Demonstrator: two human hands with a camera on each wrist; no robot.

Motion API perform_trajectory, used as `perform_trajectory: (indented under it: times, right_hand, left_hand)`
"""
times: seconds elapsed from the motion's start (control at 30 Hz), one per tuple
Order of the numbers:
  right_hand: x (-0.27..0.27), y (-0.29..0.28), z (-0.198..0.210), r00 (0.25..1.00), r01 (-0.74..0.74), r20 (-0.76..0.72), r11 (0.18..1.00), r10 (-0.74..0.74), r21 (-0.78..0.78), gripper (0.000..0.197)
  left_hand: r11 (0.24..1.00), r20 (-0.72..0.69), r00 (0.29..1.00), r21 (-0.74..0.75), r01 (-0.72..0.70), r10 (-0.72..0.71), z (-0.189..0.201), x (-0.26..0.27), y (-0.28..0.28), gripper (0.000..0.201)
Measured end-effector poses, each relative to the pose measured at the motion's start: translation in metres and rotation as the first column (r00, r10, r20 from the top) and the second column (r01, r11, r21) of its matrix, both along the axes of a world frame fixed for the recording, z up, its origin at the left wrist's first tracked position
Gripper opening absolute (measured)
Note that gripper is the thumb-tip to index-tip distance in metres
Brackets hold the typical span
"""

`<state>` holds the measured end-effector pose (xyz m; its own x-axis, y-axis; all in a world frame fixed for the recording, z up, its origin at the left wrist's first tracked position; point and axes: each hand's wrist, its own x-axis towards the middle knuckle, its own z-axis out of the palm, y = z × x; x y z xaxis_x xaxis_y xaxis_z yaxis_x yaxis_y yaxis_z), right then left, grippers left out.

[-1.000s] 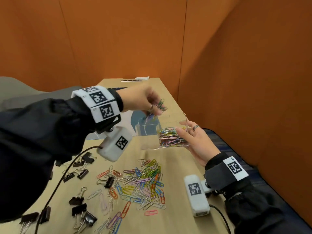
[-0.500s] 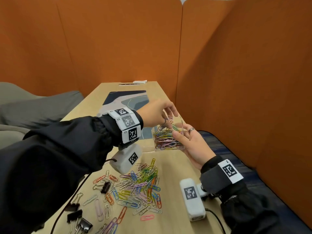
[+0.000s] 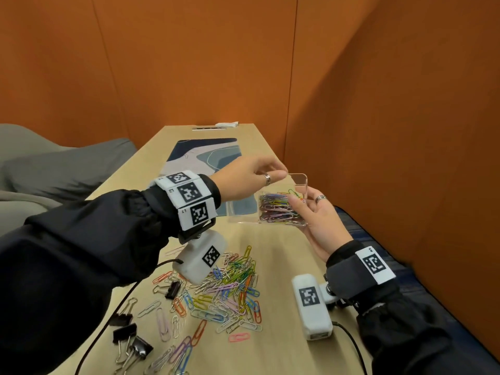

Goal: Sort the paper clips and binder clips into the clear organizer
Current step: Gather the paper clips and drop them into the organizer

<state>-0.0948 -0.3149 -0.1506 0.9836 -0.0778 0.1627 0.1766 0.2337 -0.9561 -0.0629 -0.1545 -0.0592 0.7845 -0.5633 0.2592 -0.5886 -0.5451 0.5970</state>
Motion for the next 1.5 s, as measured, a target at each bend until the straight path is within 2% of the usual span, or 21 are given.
perform_trajectory:
  times: [0.1,0.17,0.27,0.3,0.33,0.37,0.4,0.43,0.47,0.5,0.6,0.7,0.93,1.0,1.1,1.17,1.27,1.4,1.5]
  right_hand:
    - [0.003,-0.004,0.000,0.998,0.065,-0.026,0.996,-0.063,0.068,0.058]
    - [0.006,-0.007,-0.001,0.993,0.116,-0.042,0.988,-0.112,0.100,0.044]
    - [0.009,-0.010,-0.003,0.977,0.208,-0.052,0.975,-0.204,0.076,0.028]
    - [0.010,-0.011,-0.004,0.971,0.235,-0.056,0.970,-0.232,0.057,0.026]
    - [0.011,-0.012,-0.004,0.965,0.256,-0.061,0.966,-0.253,0.041,0.026]
    - [0.011,-0.013,-0.005,0.961,0.271,-0.065,0.962,-0.269,0.027,0.026]
    - [0.012,-0.014,-0.005,0.958,0.282,-0.068,0.959,-0.280,0.021,0.027]
    - [0.012,-0.015,-0.005,0.955,0.288,-0.071,0.957,-0.287,0.018,0.028]
    - [0.012,-0.015,-0.005,0.955,0.291,-0.070,0.957,-0.289,0.018,0.029]
    - [0.012,-0.015,-0.004,0.955,0.290,-0.072,0.957,-0.288,0.017,0.029]
    - [0.012,-0.015,-0.004,0.957,0.278,-0.091,0.960,-0.275,0.024,0.032]
    - [0.011,-0.013,-0.003,0.958,0.272,-0.099,0.962,-0.270,0.010,0.028]
    - [0.010,-0.007,-0.003,0.966,0.253,-0.064,0.968,-0.252,0.000,0.025]
    - [0.008,-0.006,-0.003,0.966,0.251,-0.059,0.968,-0.251,-0.009,0.025]
    - [0.008,-0.006,-0.002,0.967,0.245,-0.070,0.969,-0.246,-0.023,0.025]
    - [0.008,-0.006,-0.001,0.969,0.237,-0.074,0.971,-0.237,-0.020,0.025]
    - [0.006,-0.006,0.000,0.970,0.228,-0.078,0.973,-0.229,-0.025,0.025]
    - [0.005,-0.005,0.000,0.972,0.216,-0.082,0.976,-0.218,-0.034,0.025]
    - [0.006,-0.005,0.000,0.971,0.218,-0.086,0.975,-0.221,-0.041,0.029]
  left_hand:
    - [0.981,0.045,0.999,-0.193,-0.004,0.013,-0.004,-0.004,0.009,0.013]
    - [0.957,0.111,0.991,-0.288,-0.038,0.073,-0.009,-0.006,0.016,0.006]
    - [0.932,0.152,0.975,-0.348,-0.098,0.159,-0.025,-0.004,0.028,0.007]
    - [0.940,0.117,0.978,-0.314,-0.131,0.175,-0.031,-0.002,0.032,0.007]
    - [0.962,0.060,0.982,-0.219,-0.163,0.180,-0.038,0.001,0.036,0.005]
    - [0.982,-0.001,0.984,-0.051,-0.179,0.180,-0.044,0.004,0.040,0.009]
    - [0.971,-0.057,0.982,0.171,-0.169,0.181,-0.051,0.008,0.043,0.015]
    - [0.916,-0.099,0.977,0.376,-0.139,0.189,-0.059,0.011,0.043,0.020]
    - [0.853,-0.119,0.974,0.511,-0.108,0.194,-0.066,0.013,0.043,0.025]
    - [0.810,-0.130,0.972,0.581,-0.085,0.195,-0.071,0.014,0.042,0.029]
    - [0.800,-0.216,0.963,0.601,0.002,0.160,-0.078,0.014,0.035,0.041]
    - [0.787,-0.301,0.950,0.605,0.121,0.085,-0.074,0.010,0.028,0.044]
    - [0.746,-0.421,0.905,0.582,0.324,-0.065,-0.070,-0.008,0.028,0.025]
    - [0.767,-0.389,0.919,0.569,0.297,-0.068,-0.066,-0.011,0.032,0.020]
    - [0.825,-0.237,0.972,0.551,0.125,0.011,-0.059,-0.010,0.039,0.023]
    - [0.795,-0.181,0.979,0.605,0.035,0.095,-0.059,-0.008,0.043,0.033]
    - [0.706,-0.230,0.956,0.708,0.037,0.180,-0.062,-0.014,0.046,0.051]
    - [0.736,-0.314,0.935,0.670,0.096,0.165,-0.062,-0.031,0.040,0.052]
    - [0.712,-0.284,0.949,0.694,0.106,0.135,-0.068,-0.039,0.038,0.060]
